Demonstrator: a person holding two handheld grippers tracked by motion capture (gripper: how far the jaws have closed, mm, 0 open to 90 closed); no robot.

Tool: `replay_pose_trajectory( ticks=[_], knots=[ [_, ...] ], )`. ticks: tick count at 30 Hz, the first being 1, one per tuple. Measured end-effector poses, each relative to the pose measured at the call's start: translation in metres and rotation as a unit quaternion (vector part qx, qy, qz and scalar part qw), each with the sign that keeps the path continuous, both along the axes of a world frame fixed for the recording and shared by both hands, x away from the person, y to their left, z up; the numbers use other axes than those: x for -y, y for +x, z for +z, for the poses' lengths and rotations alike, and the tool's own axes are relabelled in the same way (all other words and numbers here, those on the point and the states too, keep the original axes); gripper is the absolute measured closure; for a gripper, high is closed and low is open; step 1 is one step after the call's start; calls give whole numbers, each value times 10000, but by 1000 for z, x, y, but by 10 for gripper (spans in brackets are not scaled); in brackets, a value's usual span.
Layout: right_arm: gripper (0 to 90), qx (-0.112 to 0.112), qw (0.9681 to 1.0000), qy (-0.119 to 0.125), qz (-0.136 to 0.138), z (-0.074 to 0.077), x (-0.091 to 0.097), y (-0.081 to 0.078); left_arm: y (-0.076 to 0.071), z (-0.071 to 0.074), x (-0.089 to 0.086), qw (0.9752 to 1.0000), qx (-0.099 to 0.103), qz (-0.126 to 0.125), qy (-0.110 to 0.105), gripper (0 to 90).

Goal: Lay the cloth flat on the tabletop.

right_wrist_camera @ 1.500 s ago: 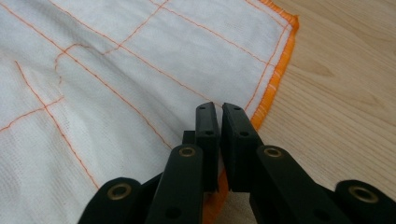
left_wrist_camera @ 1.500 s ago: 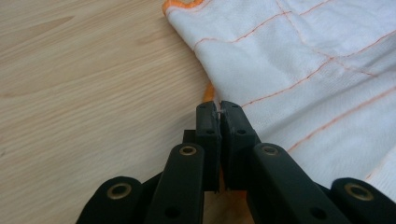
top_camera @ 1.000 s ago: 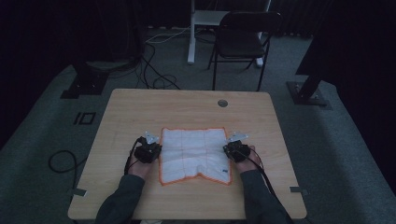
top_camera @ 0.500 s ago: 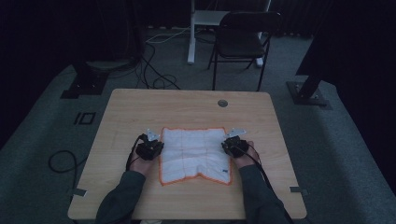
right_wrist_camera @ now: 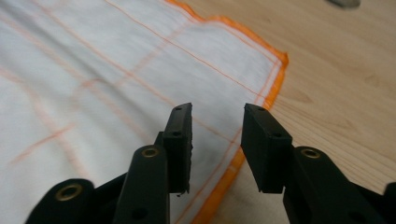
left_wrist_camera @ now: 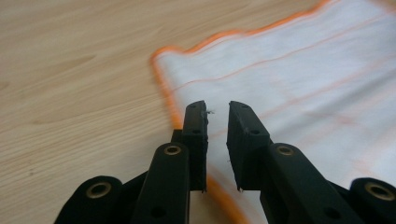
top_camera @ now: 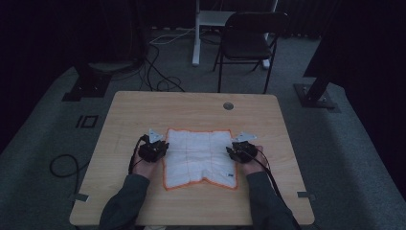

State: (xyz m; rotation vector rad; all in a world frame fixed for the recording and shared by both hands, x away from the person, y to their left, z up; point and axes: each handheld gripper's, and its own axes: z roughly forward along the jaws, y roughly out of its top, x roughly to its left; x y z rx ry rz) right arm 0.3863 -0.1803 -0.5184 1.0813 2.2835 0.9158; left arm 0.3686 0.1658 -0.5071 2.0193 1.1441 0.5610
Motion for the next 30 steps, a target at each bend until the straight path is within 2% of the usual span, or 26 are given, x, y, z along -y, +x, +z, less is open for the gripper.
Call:
replay_pose_trajectory(
  ticks=[1, 4, 7, 11, 14, 16, 18, 25, 30],
  knots=[
    [621, 48, 10000, 42, 51, 2, -1, -5, -7, 2, 2, 9999, 46, -95, 9, 782],
    [599, 96, 9997, 68, 219, 4, -4, -19, -24, 2, 9, 9994, -2, -335, -99, 783],
    [573, 44, 9995, -3, 324, 0, -6, -28, -37, -5, 16, 9985, -120, -521, -67, 784],
    [541, -71, 9992, -155, 354, -10, -6, -32, -47, -20, 21, 9973, -345, -655, -1, 788],
    [500, -109, 9991, -235, 346, -13, -6, -35, -52, -30, 21, 9964, -492, -683, 122, 794],
    [460, -77, 9989, -330, 315, -14, -7, -37, -55, -31, 19, 9966, -495, -661, 51, 800],
    [414, -84, 9986, -440, 284, -16, -7, -39, -57, -31, 18, 9968, -475, -639, 118, 809],
    [302, -262, 9994, -241, 17, -18, -1, -41, -66, -32, 10, 9974, -449, -554, 118, 821],
    [287, -347, 9992, -178, 16, -18, 1, -48, -73, -31, 4, 9975, -480, -500, 130, 825]
  ],
)
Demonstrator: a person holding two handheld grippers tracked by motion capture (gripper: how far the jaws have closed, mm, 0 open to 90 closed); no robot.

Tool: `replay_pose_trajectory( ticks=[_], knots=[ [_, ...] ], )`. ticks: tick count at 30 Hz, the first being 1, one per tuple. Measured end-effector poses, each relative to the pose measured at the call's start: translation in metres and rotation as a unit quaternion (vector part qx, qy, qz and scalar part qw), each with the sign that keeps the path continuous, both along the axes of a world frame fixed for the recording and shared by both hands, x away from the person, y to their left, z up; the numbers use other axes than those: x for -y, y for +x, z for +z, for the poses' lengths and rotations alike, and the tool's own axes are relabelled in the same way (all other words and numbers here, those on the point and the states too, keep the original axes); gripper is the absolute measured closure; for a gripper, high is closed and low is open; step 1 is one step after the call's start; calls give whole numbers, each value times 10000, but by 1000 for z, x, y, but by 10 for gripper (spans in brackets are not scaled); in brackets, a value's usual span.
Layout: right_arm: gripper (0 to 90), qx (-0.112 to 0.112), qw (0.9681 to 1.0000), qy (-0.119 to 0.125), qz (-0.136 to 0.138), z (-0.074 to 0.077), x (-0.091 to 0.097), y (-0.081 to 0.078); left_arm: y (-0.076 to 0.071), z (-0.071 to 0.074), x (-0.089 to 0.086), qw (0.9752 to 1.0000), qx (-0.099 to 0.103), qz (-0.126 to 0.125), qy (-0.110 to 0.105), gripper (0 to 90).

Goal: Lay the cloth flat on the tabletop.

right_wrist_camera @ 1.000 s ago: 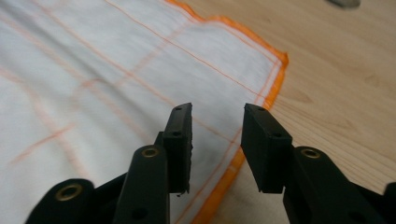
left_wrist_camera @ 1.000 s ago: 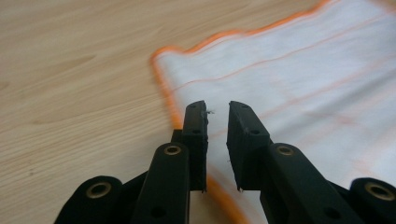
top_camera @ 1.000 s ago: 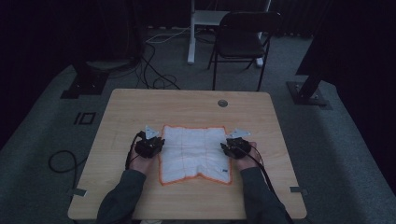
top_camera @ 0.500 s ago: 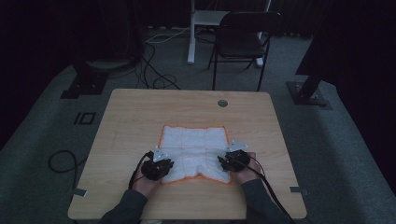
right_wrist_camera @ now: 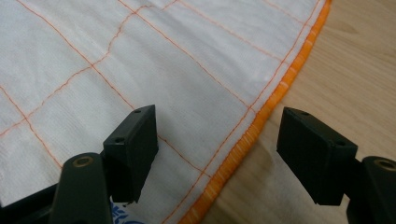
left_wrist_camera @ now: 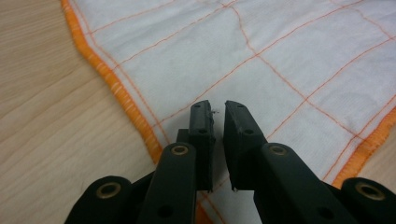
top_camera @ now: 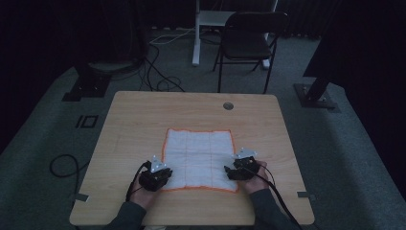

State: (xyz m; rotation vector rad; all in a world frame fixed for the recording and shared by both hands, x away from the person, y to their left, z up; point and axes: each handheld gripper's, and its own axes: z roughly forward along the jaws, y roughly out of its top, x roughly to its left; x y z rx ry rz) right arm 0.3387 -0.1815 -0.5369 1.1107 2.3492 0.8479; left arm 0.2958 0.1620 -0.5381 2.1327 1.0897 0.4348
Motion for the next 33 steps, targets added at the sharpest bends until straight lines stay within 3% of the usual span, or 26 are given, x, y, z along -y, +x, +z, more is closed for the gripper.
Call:
replay_pose_trajectory(
  ticks=[9, 15, 23, 33],
  knots=[
    [282, -111, 9999, 111, 3, -1, 4, -10, -15, 0, -7, 10000, -14, 80, 14, 829],
    [286, -142, 9997, 186, 46, 0, 5, -10, -17, 0, -9, 10000, -4, 99, 9, 825],
    [377, -2, 9980, 630, -66, 8, 12, 0, -4, 7, -18, 9992, 100, 335, -196, 742],
    [407, 15, 9973, 738, -42, 8, 8, 8, 16, 10, -33, 9962, 126, 702, -498, 672]
  ],
)
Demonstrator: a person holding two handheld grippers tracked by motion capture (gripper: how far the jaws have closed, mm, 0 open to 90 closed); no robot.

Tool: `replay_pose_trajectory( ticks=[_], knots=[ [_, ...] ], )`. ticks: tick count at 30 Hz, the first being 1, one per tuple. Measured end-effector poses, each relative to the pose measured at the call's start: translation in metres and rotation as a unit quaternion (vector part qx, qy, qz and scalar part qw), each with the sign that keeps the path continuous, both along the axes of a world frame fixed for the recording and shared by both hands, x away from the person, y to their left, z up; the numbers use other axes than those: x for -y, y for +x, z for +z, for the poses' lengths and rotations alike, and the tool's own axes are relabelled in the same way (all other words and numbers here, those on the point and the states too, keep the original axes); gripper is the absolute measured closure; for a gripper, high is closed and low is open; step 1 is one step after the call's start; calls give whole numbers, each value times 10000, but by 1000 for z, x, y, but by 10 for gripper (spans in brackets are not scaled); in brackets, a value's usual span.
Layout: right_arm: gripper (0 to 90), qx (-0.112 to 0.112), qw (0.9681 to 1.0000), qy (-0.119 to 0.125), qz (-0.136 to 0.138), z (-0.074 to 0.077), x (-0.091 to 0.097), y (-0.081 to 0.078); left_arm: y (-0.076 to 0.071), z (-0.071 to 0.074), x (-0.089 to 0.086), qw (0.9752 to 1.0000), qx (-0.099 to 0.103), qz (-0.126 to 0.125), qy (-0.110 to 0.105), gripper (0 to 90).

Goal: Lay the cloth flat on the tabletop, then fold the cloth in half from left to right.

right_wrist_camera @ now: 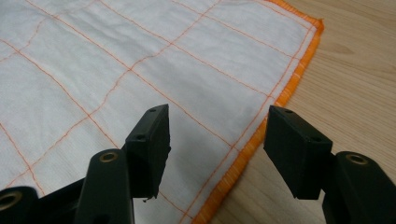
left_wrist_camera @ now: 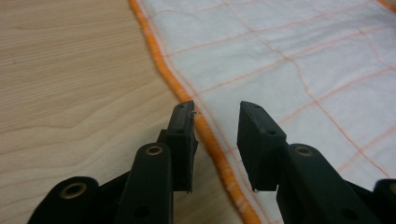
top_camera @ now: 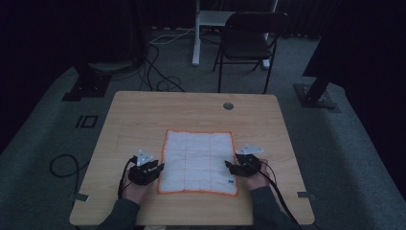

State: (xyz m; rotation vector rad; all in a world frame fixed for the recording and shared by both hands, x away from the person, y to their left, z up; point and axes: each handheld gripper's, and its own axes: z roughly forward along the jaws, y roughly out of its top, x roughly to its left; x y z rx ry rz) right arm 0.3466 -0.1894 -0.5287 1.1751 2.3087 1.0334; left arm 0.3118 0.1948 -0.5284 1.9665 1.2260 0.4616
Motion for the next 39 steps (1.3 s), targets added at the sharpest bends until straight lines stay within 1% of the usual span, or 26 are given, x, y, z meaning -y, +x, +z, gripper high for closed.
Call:
replay_pose_trajectory(
  ticks=[7, 9, 12, 16, 19, 22, 25, 32, 33, 36, 39],
  knots=[
    [406, 0, 10000, -25, 20, -1, -1, 0, 5, -3, -4, 9999, -47, 140, 12, 641],
    [405, 26, 10000, -18, 6, 0, 0, 0, 7, -3, -5, 9998, -84, 193, -39, 633],
    [405, 19, 10000, -16, 3, -1, 1, 1, 10, -4, -5, 9997, -101, 235, -55, 623],
    [404, 0, 10000, -47, 20, -2, 0, 1, 15, -7, -3, 9995, -139, 270, 4, 610],
    [403, -14, 10000, -58, 28, -3, -1, 1, 20, -9, 0, 9994, -183, 305, 0, 609],
    [403, -11, 10000, -75, 45, -4, -1, 1, 23, -12, 2, 9992, -231, 317, 36, 607],
    [403, -8, 10000, -81, 53, -4, -2, 1, 25, -12, 4, 9992, -237, 313, 0, 601],
    [402, 24, 9999, -141, 88, -5, -4, 0, 28, -14, 16, 9996, -176, 207, 19, 599],
    [402, 28, 9998, -148, 92, -5, -4, 0, 28, -14, 20, 9997, -131, 205, 35, 599],
    [402, 32, 9998, -165, 92, -5, -4, 0, 29, -14, 25, 9995, -123, 275, 70, 619],
    [403, 47, 9998, -170, 103, -5, -4, -1, 28, -14, 27, 9994, -112, 329, 79, 699]
  ],
)
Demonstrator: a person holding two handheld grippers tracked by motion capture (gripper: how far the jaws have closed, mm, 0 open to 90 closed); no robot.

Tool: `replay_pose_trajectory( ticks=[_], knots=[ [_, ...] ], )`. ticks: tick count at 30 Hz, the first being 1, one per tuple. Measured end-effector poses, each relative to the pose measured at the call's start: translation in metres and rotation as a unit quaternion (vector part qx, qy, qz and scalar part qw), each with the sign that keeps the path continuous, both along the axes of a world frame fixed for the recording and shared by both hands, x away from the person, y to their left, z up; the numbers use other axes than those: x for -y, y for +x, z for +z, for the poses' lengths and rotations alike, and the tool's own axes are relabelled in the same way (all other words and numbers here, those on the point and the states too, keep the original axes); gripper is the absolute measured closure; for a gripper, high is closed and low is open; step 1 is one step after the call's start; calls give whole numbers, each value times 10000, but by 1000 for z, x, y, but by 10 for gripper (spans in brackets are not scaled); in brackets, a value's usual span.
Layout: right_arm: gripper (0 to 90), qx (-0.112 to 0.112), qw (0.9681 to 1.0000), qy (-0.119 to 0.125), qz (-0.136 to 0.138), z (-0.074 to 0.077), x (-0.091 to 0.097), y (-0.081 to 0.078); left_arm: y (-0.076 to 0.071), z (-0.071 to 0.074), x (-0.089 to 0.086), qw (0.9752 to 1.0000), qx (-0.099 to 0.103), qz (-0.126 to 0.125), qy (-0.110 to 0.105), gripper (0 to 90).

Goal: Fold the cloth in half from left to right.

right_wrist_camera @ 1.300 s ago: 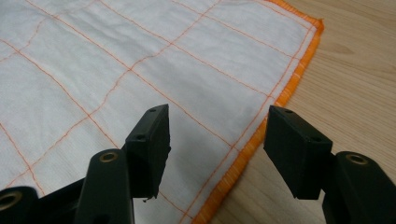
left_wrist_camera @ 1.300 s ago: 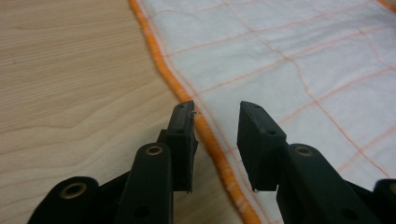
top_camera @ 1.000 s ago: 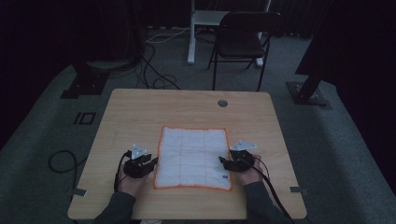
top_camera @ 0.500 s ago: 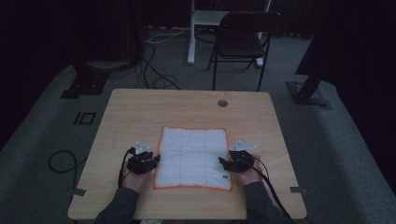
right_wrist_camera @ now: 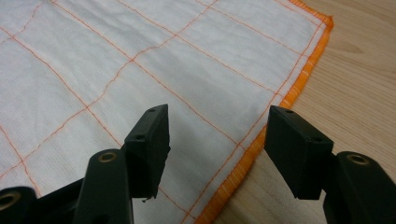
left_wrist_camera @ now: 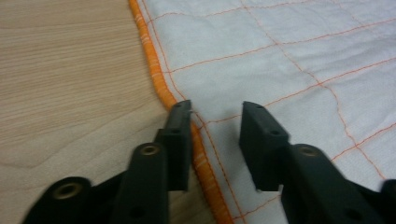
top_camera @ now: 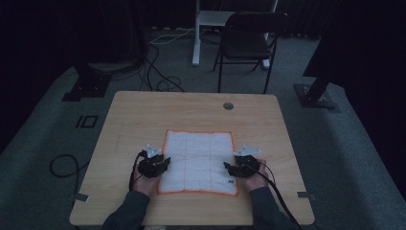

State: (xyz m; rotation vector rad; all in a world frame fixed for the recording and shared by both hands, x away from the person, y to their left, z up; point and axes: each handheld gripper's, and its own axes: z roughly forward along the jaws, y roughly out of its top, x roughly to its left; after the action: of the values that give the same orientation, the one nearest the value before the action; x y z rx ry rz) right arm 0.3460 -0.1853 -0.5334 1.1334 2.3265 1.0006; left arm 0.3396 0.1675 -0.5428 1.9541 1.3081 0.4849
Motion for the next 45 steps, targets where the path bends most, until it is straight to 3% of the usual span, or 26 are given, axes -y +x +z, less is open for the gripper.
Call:
replay_pose_trajectory(
  ticks=[4, 6, 18, 23, 31, 33, 38, 45],
  knots=[
    [403, -2, 10000, 4, 7, 0, 0, 0, 0, 0, 0, 10000, -67, -25, -48, 832],
    [402, 9, 10000, 18, 13, 0, 0, 0, 0, 1, -2, 9999, -100, -37, -70, 858],
    [402, -7, 10000, 40, 15, 1, 1, 0, -10, 4, -20, 9998, -180, -54, 95, 866],
    [403, -59, 9999, -59, 74, -4, -4, -2, -14, 4, -30, 9997, -217, 1, 91, 865],
    [403, -55, 9999, -46, 109, -4, -5, -3, -6, 5, -40, 9994, -252, 221, 105, 870],
    [403, -58, 9999, -50, 121, -4, -6, -3, -2, 6, -41, 9992, -282, 263, 64, 875],
    [403, -57, 9999, -37, 111, -4, -6, -2, -1, 13, -35, 9993, -214, 81, -303, 876],
    [403, -59, 9999, -49, 126, -4, -6, -2, 2, 27, -14, 9972, -109, -385, -638, 877]
  ],
)
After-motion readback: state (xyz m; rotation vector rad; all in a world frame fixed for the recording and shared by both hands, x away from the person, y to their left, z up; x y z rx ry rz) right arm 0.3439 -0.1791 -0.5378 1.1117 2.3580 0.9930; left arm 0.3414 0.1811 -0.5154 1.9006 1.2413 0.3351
